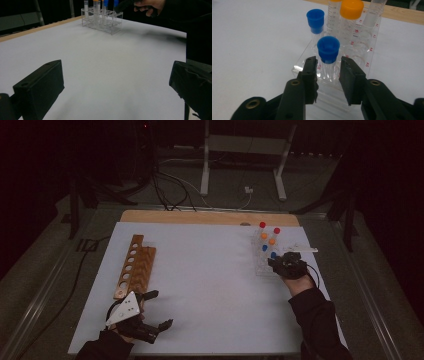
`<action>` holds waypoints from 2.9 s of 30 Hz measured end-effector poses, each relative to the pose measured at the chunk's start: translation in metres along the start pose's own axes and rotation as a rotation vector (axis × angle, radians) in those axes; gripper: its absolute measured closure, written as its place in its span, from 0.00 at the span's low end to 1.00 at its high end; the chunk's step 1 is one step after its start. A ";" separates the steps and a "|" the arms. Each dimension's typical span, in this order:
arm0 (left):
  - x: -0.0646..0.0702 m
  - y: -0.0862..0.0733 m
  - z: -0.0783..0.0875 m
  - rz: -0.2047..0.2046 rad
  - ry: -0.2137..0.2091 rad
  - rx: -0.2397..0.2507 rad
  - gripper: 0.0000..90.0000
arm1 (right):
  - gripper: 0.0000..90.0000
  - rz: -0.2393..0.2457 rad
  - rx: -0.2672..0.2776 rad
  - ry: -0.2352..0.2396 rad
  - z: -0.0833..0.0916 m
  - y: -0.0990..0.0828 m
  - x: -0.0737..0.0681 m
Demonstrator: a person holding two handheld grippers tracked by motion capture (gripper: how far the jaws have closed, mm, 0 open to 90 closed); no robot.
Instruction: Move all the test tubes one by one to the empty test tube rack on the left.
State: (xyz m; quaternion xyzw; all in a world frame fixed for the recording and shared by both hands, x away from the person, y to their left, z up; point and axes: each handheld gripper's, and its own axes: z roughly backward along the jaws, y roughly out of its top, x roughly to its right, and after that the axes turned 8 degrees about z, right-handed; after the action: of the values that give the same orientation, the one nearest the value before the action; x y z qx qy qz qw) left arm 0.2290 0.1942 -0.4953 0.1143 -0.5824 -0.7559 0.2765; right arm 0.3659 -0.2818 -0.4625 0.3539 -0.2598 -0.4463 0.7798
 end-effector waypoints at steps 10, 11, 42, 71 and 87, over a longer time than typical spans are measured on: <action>0.000 0.000 0.000 0.001 0.001 0.001 0.00 | 0.85 0.015 0.001 -0.028 -0.002 0.003 -0.001; 0.000 0.000 0.000 0.002 0.000 0.001 0.00 | 0.85 0.017 0.007 -0.031 -0.001 0.003 -0.001; 0.009 0.014 -0.012 0.019 -0.052 -0.002 0.00 | 0.85 0.185 0.187 0.061 0.068 0.037 -0.044; 0.029 0.095 -0.088 0.027 -0.205 -0.078 0.06 | 0.85 0.401 0.079 0.353 0.046 0.007 -0.136; 0.036 0.102 -0.129 -0.016 -0.212 -0.096 0.53 | 0.85 0.416 0.085 0.387 0.045 0.008 -0.145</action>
State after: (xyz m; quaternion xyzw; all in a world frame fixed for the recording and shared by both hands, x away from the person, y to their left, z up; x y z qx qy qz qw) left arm 0.2921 0.0514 -0.4318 0.0251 -0.5706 -0.7928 0.2126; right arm 0.2699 -0.1657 -0.4414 0.4040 -0.1919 -0.1894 0.8741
